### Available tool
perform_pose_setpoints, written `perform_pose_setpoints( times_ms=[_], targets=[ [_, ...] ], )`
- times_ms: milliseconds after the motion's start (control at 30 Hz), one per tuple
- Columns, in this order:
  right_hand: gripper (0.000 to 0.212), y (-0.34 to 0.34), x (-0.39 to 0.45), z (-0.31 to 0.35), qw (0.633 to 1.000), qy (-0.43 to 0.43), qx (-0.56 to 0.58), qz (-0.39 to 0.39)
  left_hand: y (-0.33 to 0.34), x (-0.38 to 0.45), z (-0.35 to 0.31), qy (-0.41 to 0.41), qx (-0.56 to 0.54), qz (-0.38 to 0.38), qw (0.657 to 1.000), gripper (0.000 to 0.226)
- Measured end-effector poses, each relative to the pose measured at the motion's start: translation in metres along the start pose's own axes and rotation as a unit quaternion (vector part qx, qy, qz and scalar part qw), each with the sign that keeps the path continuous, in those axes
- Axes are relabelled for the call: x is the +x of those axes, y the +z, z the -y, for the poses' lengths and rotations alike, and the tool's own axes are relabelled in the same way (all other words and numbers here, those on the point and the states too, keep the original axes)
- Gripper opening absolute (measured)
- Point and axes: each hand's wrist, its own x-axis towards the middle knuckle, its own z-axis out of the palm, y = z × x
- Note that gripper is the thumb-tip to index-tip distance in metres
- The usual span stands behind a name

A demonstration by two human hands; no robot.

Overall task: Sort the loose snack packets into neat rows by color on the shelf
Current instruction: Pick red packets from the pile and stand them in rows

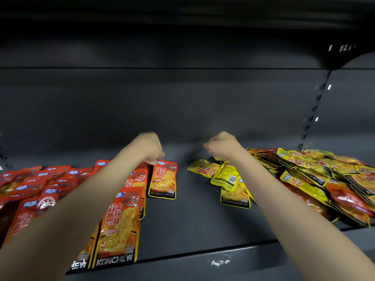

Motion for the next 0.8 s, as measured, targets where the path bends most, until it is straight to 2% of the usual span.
perform_pose_setpoints(
  times_ms=[133, 233, 300, 467, 633, 800],
  targets=[
    [0.021, -0.044, -0.025, -0.016, 0.997, -0.041, 0.053, -0.039, 0.011, -0.004, -0.049, 0.087, -0.048, -0.056, 0.993, 0.009],
    [0.011, -0.079, -0.047, -0.042, 0.993, -0.061, 0.069, -0.071, 0.035, -0.017, -0.096, 0.15, -0.104, -0.085, 0.98, 0.013],
    [0.015, -0.103, -0.063, -0.068, 0.991, -0.063, 0.067, -0.093, 0.058, -0.032, -0.124, 0.18, -0.145, -0.08, 0.97, 0.017],
    [0.024, -0.156, -0.099, -0.141, 0.983, -0.037, 0.088, -0.16, 0.126, -0.06, -0.188, 0.234, -0.197, -0.041, 0.951, 0.009],
    [0.015, -0.191, -0.12, -0.195, 0.977, -0.007, 0.079, -0.196, 0.17, -0.069, -0.255, 0.25, -0.139, -0.026, 0.958, 0.014],
    [0.019, -0.207, -0.127, -0.239, 0.976, 0.027, 0.109, -0.185, 0.201, -0.079, -0.299, 0.243, 0.058, -0.001, 0.968, 0.044]
  ],
)
